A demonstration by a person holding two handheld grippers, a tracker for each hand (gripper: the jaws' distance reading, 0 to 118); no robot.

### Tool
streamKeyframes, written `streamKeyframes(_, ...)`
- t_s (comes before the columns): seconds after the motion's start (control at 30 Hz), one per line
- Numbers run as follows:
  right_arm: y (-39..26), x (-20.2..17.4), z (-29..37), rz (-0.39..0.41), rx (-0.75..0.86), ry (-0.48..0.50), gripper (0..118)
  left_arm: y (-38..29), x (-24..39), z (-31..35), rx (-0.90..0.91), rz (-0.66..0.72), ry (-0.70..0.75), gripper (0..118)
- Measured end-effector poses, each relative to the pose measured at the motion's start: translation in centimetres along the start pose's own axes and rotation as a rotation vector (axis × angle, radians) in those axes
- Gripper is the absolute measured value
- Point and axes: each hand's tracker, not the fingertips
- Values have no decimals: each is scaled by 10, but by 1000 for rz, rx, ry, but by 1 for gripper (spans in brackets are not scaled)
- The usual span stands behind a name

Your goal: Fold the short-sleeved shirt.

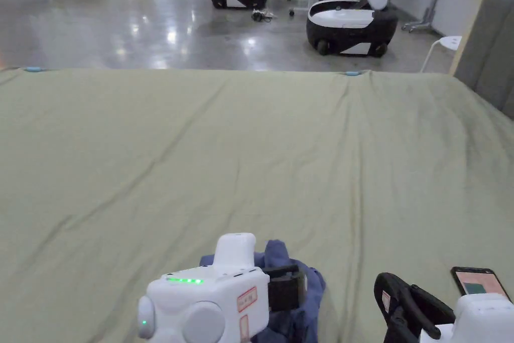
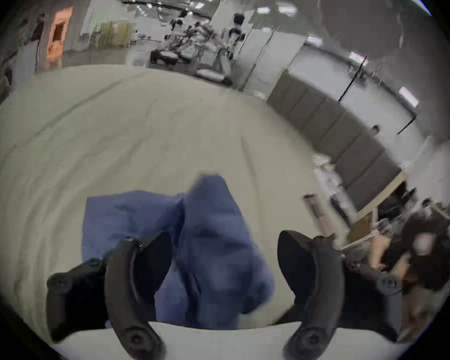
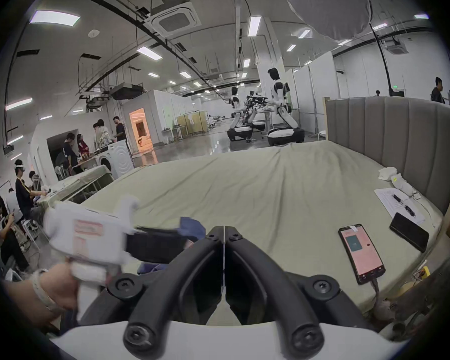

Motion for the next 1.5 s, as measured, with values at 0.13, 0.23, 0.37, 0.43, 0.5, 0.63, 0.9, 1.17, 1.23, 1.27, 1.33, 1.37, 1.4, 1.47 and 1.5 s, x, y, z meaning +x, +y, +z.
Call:
streamKeyframes(0.13, -2, -1, -5, -2, -18, 15, 5, 3, -40, 43, 135, 114, 113, 88)
streamKeyframes(0.23, -5, -3, -11, -10, -44, 17, 5, 3, -70, 42, 133, 250, 105, 43)
streamKeyframes(0.37, -9, -5, -18, -33, -76, 26, 5, -9, -41, -3, 30, 170, -16, 15)
streamKeyframes(0.43, -9, -5, -17, -39, -84, 20, 5, -19, -19, -33, -38, 180, -89, 15)
streamKeyframes(0.5, -11, -5, -14, -43, -92, 16, 5, -27, -4, -56, -54, 140, -112, 15)
streamKeyframes(0.63, -9, 2, -5, -70, -112, 36, 5, -30, -6, -77, -83, 106, -46, 15)
streamKeyframes(0.9, -22, -13, -80, -133, -226, 159, 5, -10, -27, 26, 34, 45, -91, 15)
streamKeyframes(1.17, -78, 9, -156, -246, -435, 106, 4, -20, -113, 69, 78, 173, -36, 100)
streamKeyframes(1.23, -84, 21, -158, -285, -413, 122, 4, -24, -136, 65, 81, 301, -130, 100)
streamKeyframes(1.27, -84, 25, -159, -308, -410, 124, 4, -26, -142, 59, 75, 358, -146, 100)
streamKeyframes(1.33, -80, 23, -157, -309, -413, 129, 4, -29, -154, 40, 51, 430, -238, 100)
streamKeyframes(1.37, -79, 21, -158, -283, -413, 126, 4, -31, -159, 28, 27, 458, -285, 100)
streamKeyframes(1.4, -79, 19, -157, -258, -413, 124, 4, -33, -164, 13, -9, 501, -343, 100)
streamKeyframes(1.47, -79, 20, -157, -263, -412, 126, 4, -42, -170, -18, -91, 593, -405, 85)
streamKeyframes(1.5, -79, 22, -157, -284, -413, 131, 4, -50, -174, -34, -125, 640, -463, 61)
